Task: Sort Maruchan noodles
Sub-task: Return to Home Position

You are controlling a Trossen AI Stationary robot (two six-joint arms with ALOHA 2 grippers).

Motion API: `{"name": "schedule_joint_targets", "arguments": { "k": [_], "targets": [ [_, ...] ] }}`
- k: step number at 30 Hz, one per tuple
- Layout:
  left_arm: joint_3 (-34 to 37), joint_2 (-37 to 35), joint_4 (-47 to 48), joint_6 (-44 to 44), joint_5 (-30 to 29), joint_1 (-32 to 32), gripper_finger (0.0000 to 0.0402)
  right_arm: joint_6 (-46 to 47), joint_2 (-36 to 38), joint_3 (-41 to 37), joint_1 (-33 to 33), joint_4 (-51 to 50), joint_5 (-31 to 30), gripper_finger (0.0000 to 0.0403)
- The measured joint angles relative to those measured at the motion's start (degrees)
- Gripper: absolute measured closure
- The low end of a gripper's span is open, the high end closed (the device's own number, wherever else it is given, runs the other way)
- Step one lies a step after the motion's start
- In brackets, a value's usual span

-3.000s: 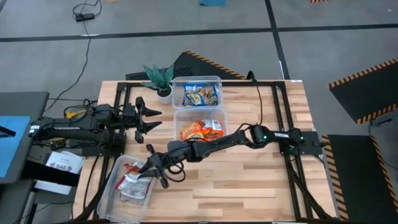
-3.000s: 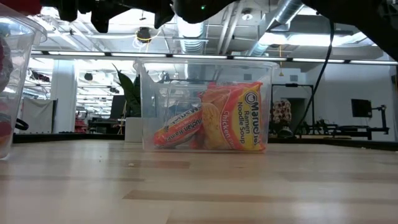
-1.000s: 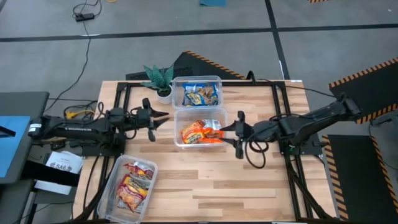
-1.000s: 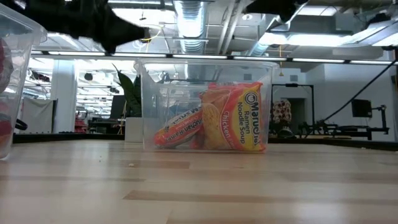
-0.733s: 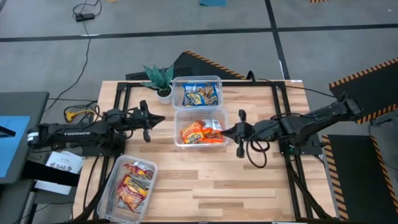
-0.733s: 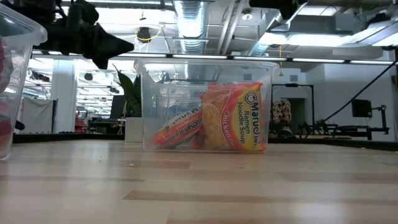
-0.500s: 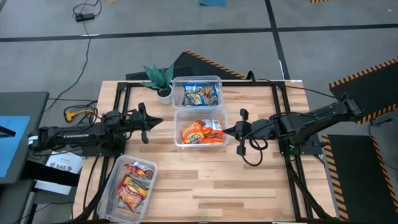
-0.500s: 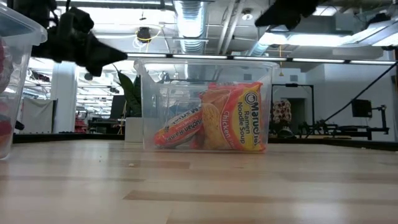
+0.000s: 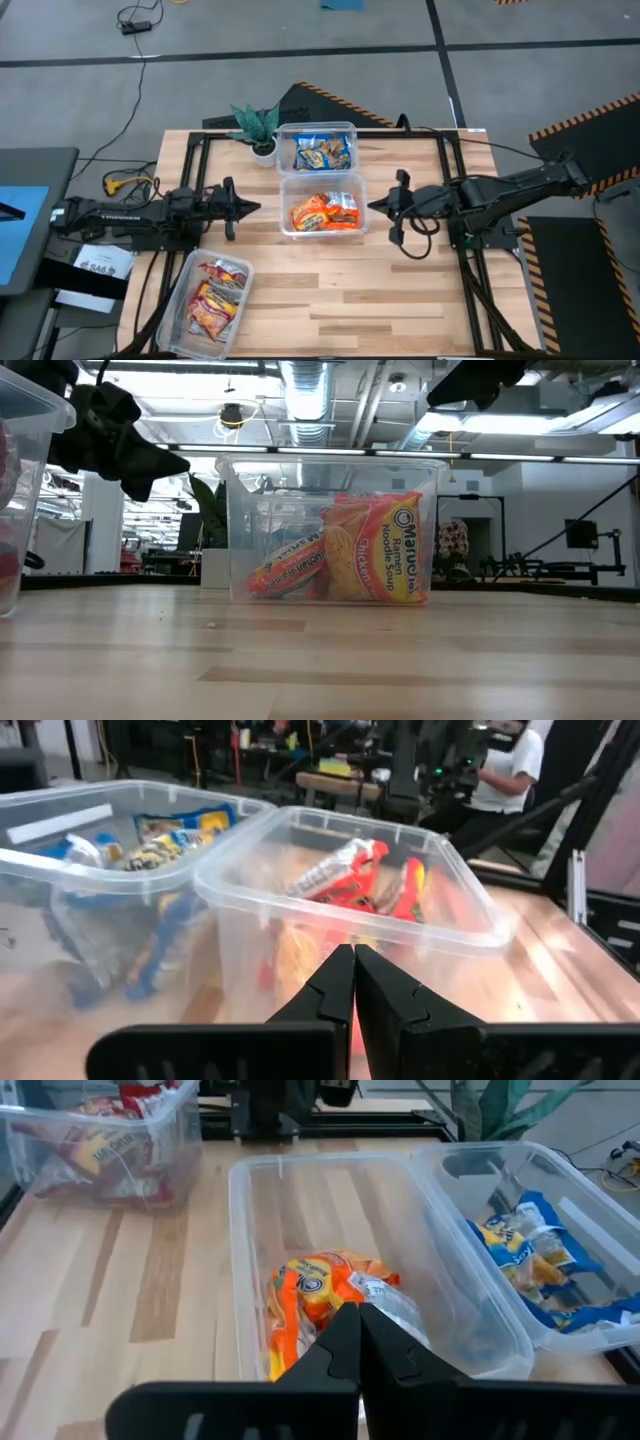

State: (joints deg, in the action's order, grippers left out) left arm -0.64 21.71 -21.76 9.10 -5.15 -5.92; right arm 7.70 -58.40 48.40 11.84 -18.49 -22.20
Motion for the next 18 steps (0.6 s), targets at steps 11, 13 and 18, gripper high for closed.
{"name": "schedule_joint_targets", "arguments": {
  "k": [11,13,18],
  "targets": [
    [0.1,-0.7,3.6,-3.9,-4.9,5.7,0.0401,1.0,1.1,0.0,0.0,-4.4,1.2,0.0388],
    [0.1,-1.8,6.0,-3.9,-3.1,5.0,0.0401,1.6,1.1,0.0,0.0,-5.7,1.7,0.0388],
    [0.1,-6.2,10.6,-4.1,-1.3,3.2,0.0401,2.4,1.1,0.0,0.1,-6.4,1.9,0.0388]
  ]
}}
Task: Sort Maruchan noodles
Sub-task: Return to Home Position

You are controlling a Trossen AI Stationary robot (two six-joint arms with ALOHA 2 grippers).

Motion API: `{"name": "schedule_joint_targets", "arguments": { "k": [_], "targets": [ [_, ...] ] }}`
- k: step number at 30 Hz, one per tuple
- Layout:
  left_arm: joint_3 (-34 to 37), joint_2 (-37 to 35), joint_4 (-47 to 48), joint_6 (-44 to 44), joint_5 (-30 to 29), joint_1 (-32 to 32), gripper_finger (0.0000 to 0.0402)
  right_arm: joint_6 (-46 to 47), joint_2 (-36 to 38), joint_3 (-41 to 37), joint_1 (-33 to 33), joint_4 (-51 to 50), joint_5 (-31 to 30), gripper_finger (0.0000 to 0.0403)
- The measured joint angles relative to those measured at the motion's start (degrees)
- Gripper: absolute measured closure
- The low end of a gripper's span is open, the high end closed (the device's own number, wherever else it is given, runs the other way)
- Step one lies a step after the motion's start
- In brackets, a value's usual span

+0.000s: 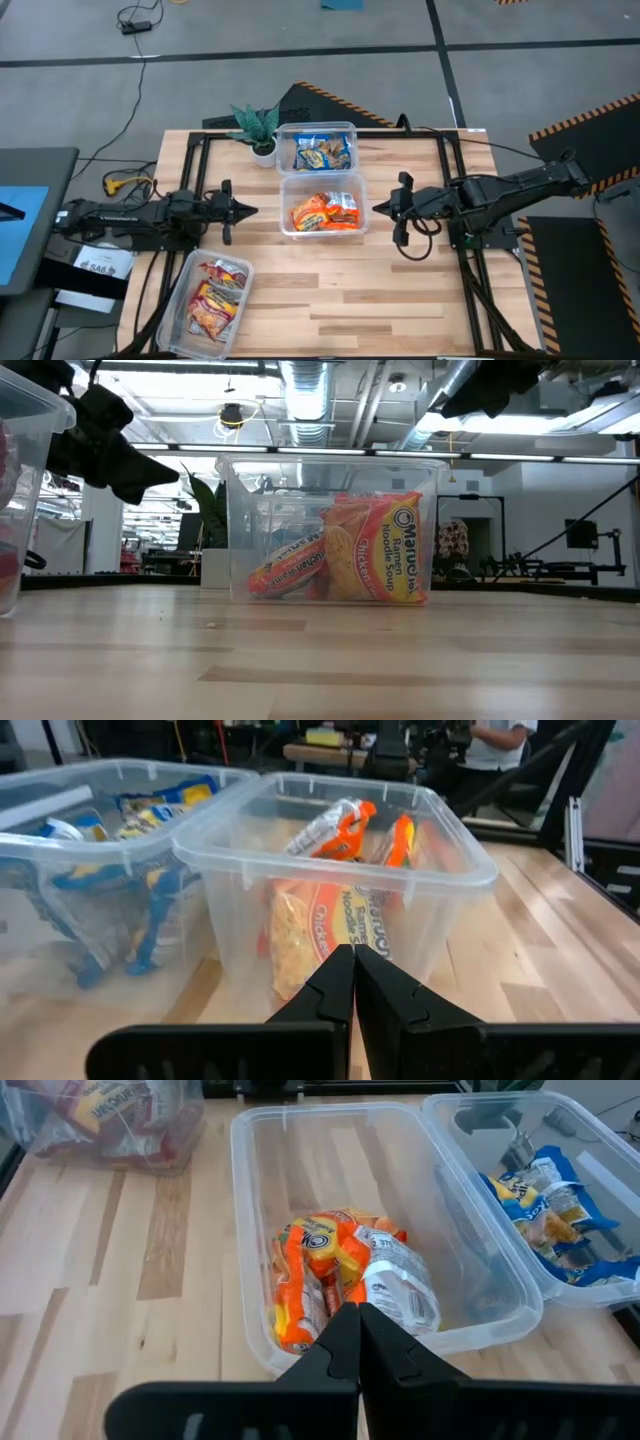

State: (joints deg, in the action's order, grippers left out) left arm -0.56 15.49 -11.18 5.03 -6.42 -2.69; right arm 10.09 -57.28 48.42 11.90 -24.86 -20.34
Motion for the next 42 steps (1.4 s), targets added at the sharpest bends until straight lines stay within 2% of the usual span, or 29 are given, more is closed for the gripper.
{"name": "schedule_joint_targets", "arguments": {
  "k": [6,8,14,26,36,42],
  "targets": [
    [0.0,-8.1,9.5,1.1,0.2,-0.7,0.0401,0.0,0.0,0.0,0.0,0.0,0.0,0.0388],
    [0.0,-10.1,8.9,1.5,2.8,-0.7,0.0401,0.0,0.0,0.0,0.0,0.0,0.0,0.0388],
    [0.0,-15.1,9.6,2.3,5.3,-0.7,0.0401,0.4,0.0,0.0,0.1,0.0,0.5,0.0388],
    [0.0,-15.1,9.7,4.0,4.5,6.5,0.0401,0.4,0.0,0.0,0.1,0.0,0.7,0.0388],
    [0.0,-15.2,9.3,1.7,3.1,6.2,0.0401,0.0,0.0,0.0,0.1,0.0,1.0,0.0387],
    [0.0,-15.1,9.3,2.1,3.0,6.2,0.0401,-1.3,1.3,0.0,-0.1,0.3,4.2,0.0387]
  ]
}}
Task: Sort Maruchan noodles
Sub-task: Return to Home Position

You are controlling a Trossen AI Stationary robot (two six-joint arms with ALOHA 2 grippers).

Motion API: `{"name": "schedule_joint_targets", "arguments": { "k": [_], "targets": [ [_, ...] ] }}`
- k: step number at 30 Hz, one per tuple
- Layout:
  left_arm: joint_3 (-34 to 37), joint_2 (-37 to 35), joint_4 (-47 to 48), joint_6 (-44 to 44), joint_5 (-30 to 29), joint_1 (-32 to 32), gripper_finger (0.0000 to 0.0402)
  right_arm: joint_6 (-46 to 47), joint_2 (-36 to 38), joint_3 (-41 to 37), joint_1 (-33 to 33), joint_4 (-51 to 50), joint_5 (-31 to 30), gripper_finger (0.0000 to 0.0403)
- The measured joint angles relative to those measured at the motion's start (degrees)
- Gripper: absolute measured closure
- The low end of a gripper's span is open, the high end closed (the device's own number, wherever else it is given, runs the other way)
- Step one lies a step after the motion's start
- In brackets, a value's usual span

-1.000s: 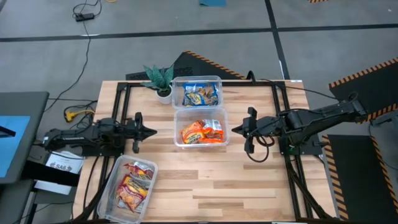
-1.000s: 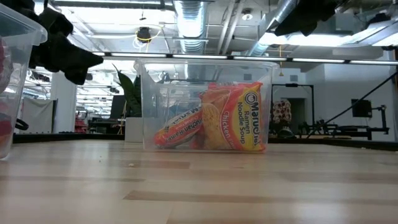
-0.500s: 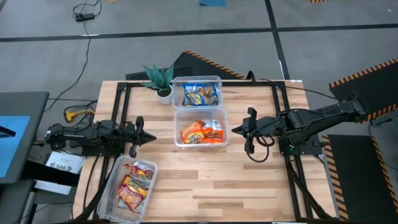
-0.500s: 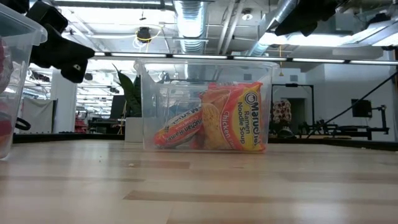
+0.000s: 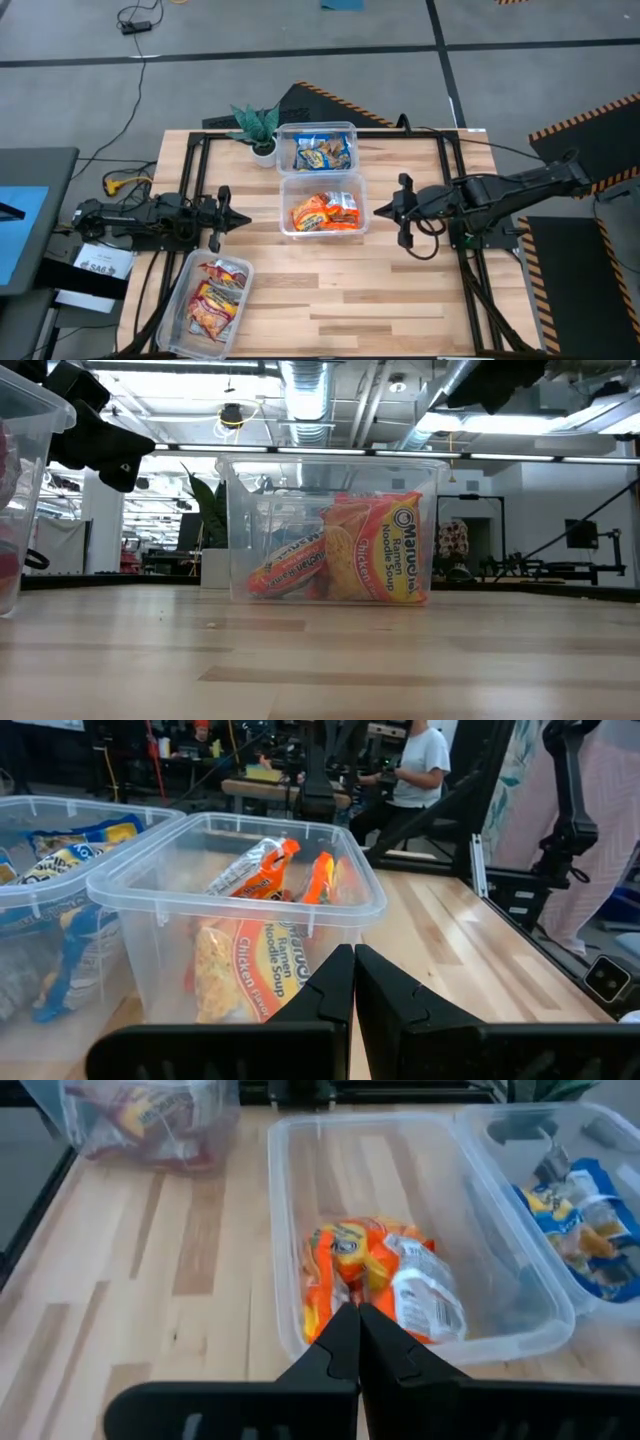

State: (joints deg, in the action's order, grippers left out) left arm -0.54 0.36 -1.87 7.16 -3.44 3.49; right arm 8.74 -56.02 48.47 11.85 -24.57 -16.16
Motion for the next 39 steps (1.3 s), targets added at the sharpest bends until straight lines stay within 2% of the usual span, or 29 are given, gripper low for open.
{"name": "schedule_joint_targets", "arguments": {
  "k": [4,15,20,25,39],
  "targets": [
    [0.0,0.0,0.0,0.0,0.0,0.0,0.0401,-1.5,3.5,-3.4,-0.2,4.2,0.0,0.0387],
    [0.0,0.0,0.0,0.1,0.0,0.0,0.0401,-2.7,19.5,-27.1,-5.0,27.9,4.0,0.0387],
    [0.0,0.0,0.0,0.2,0.0,0.0,0.0401,-4.1,25.8,-34.7,-8.8,33.3,7.2,0.0387],
    [0.0,0.0,0.0,0.2,0.0,0.0,0.0401,-3.4,32.4,-40.3,-11.5,35.1,8.6,0.0387],
    [0.0,0.0,0.0,0.2,0.0,0.0,0.0401,-2.3,46.7,-46.8,-12.8,34.7,8.8,0.0387]
  ]
}}
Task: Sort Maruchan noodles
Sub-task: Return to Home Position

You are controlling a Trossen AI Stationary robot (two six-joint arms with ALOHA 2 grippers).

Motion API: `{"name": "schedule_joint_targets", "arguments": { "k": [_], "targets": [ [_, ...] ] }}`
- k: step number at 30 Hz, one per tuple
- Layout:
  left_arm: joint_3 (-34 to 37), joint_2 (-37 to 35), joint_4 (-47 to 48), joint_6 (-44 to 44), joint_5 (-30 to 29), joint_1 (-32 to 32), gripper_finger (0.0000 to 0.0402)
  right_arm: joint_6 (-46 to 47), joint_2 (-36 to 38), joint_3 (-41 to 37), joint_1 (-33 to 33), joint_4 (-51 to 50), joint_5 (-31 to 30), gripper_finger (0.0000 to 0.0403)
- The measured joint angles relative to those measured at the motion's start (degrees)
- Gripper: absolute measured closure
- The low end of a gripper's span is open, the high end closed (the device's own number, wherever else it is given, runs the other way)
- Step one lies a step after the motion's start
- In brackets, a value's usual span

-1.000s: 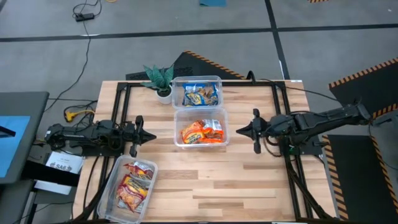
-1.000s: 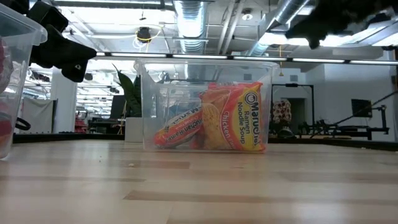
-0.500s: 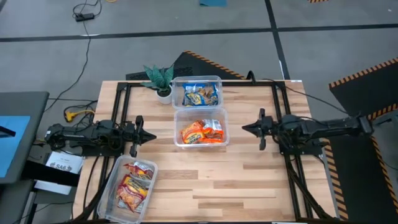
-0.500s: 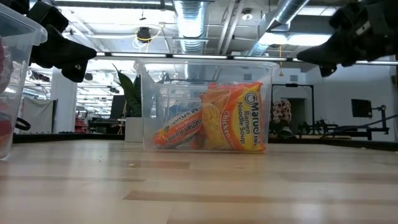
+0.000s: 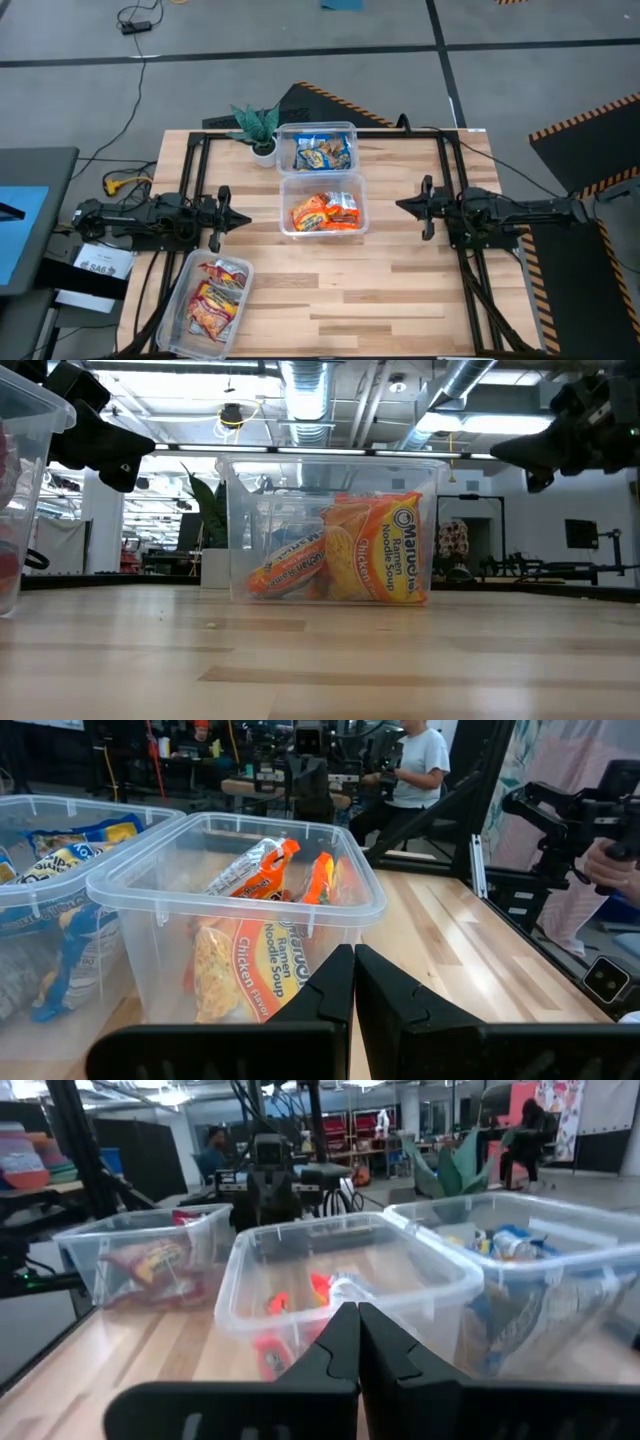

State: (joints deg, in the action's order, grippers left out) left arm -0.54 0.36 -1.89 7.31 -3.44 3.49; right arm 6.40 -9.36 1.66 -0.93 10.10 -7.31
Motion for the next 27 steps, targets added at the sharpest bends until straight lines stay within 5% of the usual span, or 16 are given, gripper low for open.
{"name": "schedule_joint_targets", "arguments": {
  "k": [27],
  "targets": [
    [0.0,0.0,0.0,0.0,0.0,0.0,0.0401,-0.2,-0.4,-1.3,0.8,-7.3,-2.0,0.0387]
  ]
}}
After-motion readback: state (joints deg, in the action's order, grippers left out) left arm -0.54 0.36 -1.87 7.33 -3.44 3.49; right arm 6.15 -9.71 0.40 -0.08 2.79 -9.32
